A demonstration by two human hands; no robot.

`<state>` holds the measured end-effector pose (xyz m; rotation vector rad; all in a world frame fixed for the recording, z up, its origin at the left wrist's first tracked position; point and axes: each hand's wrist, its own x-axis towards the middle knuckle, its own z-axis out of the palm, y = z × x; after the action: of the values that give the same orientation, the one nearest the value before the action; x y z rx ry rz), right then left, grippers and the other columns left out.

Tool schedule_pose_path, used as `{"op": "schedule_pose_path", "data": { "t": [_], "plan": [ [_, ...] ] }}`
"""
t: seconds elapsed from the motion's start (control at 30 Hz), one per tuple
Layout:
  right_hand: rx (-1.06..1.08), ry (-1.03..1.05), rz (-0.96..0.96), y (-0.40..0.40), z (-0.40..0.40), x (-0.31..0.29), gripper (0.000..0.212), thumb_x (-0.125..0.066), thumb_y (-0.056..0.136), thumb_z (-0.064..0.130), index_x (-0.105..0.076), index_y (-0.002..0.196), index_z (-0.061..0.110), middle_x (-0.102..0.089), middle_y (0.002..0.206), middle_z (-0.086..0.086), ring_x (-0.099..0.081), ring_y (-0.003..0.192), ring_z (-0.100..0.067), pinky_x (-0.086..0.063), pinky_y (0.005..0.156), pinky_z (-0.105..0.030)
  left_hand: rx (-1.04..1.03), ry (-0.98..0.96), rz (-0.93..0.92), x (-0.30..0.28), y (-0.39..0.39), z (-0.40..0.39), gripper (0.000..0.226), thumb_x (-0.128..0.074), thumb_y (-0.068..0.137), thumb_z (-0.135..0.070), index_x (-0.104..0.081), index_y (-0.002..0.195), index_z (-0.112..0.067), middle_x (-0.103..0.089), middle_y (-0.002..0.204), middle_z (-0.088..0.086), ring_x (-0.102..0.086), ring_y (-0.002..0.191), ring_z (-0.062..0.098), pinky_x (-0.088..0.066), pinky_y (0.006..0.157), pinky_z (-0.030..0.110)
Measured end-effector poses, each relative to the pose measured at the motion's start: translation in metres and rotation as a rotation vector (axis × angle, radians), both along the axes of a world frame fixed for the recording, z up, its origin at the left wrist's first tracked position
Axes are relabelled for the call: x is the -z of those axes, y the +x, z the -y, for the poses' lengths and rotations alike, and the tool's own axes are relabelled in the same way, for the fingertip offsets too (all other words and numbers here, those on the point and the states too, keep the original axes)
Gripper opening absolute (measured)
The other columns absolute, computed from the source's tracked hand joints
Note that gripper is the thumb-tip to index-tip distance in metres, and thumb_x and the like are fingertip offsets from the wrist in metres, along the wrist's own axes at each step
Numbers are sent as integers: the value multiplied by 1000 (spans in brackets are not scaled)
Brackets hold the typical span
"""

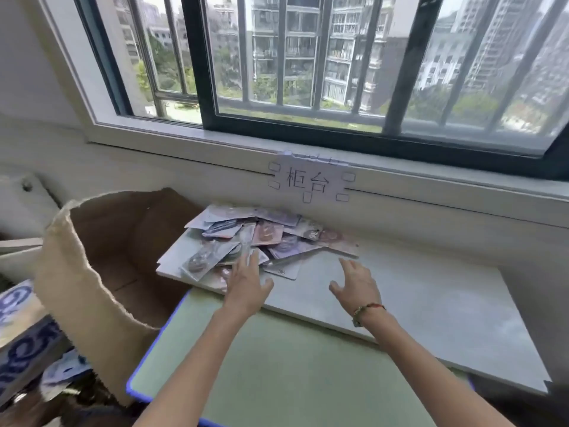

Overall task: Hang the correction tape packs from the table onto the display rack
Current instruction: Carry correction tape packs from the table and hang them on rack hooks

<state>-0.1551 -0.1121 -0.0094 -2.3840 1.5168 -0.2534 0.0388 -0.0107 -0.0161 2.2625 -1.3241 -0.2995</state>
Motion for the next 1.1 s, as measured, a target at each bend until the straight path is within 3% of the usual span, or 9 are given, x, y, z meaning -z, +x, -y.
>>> {"op": "schedule_pose_path", "data": {
  "t": [0.17,0.37,0.47,0.7,0.83,0.9,1.0,1.1],
  "plan": [
    [-50,43,39,51,54,12,55,-57,89,26,-41,139,9,-40,142,-10,-35,131,-26,-30,108,-31,98,0,-1,4,57,70,74,-58,91,-27,-21,151,-7,-26,153,15,-24,141,30,-22,114,40],
    [-73,162,22,114,97,29,55,-55,92,19,-36,141,4,-37,145,-11,-36,132,-26,-28,107,-28,135,32,-24,15,110,136,67,-56,94,-32,-27,148,-6,-31,151,15,-27,140,30,-24,114,40],
    [-113,208,10,138,107,46,47,-52,90,11,-43,134,1,-43,138,-14,-40,128,-30,-32,103,-30,174,63,-32,23,123,156,69,-55,94,-30,-23,150,-8,-30,152,14,-25,141,29,-23,116,42],
    [-209,159,-176,155,121,69,65,-47,89,12,-25,149,29,-10,157,-6,-30,133,-30,-32,107,-34,221,176,-30,44,138,191,69,-50,96,-35,-19,152,-13,-23,156,11,-18,144,27,-21,117,44],
    [-229,195,-193,145,130,64,62,-49,88,11,-33,145,29,-4,159,-1,-30,135,-29,-38,104,-39,245,169,-8,47,139,213,67,-48,98,-39,-21,151,-9,-24,156,13,-19,145,27,-18,118,41],
    [-252,197,-176,137,138,63,53,-49,87,10,-41,137,24,-10,158,0,-35,131,-30,-44,96,-43,276,161,3,46,137,227,65,-47,99,-37,-22,152,-9,-23,157,13,-19,145,26,-15,118,38],
    [-241,218,-114,122,142,64,33,-52,89,20,-51,122,18,-35,140,-5,-43,120,-32,-44,91,-38,340,201,27,48,132,249,64,-46,100,-37,-22,151,-7,-24,156,14,-20,144,27,-17,119,40],
    [-139,281,-68,107,139,69,26,-56,90,33,-55,110,16,-34,143,-1,-40,125,-29,-42,96,-37,368,277,84,51,128,265,61,-45,99,-37,-24,150,-9,-27,154,13,-23,142,31,-22,116,45]
  ]
}}
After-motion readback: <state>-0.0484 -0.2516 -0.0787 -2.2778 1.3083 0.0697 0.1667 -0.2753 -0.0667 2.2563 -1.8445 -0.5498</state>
